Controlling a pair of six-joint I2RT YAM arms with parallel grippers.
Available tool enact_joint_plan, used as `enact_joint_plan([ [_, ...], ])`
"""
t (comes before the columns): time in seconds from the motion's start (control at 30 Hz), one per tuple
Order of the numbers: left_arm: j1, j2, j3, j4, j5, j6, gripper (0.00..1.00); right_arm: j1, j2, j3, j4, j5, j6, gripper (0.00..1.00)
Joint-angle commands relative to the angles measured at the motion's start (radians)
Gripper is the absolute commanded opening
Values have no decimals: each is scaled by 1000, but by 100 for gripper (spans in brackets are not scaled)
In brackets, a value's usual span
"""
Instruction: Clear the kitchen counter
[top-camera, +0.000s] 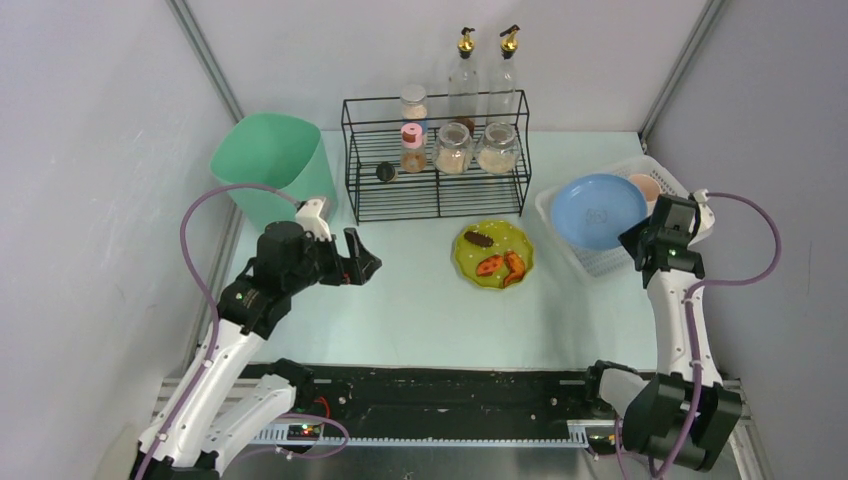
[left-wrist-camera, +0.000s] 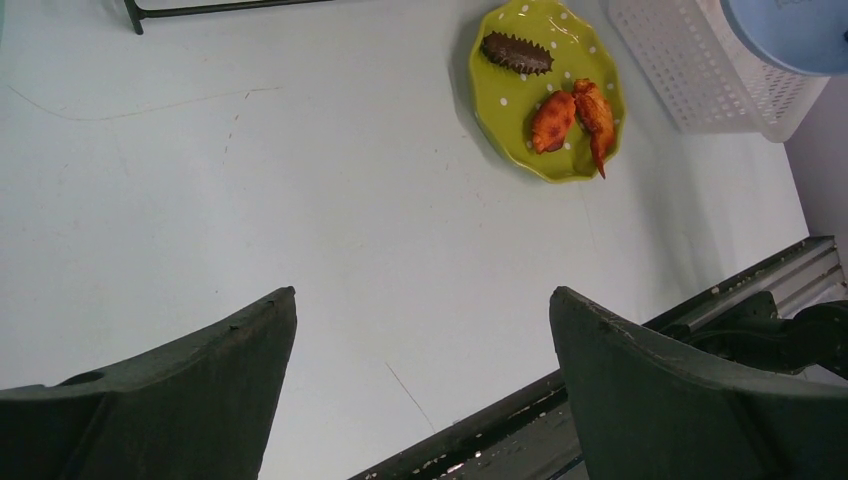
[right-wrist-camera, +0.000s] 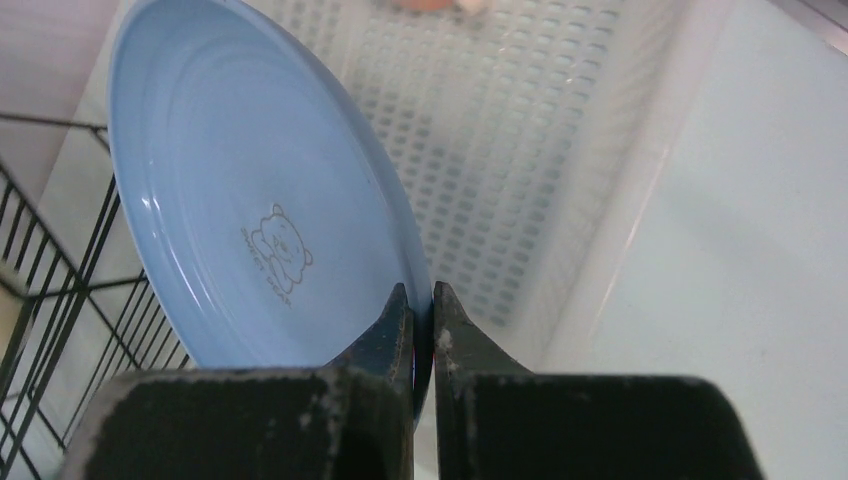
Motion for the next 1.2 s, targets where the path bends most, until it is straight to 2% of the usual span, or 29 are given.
enact_joint_plan([
  [0.0,-1,-17,-12,14,18,22,100,-60,56,-6,83,-27,43,0],
  [0.53,-1,-40,-22,13,10,22,99,-90,289,-14,157,-33,87,0],
  [0.73,-1,-40,-22,13,10,23,100,-95,370,-13,204,-80,100,0],
  [0.8,-1,-40,-22,13,8,24,100,-95,397,-13,214,-93,99,7],
  [0.9,-1,-41,-21,13,7,25,100,-95,412,-14,217,-101,97,28],
  [0.97,-1,-43,-21,13,7,26,100,-95,411,-14,214,-100,97,37],
  [1.17,-1,-45,-21,14,9,26,100,-80,384,-8,184,-53,55,50],
])
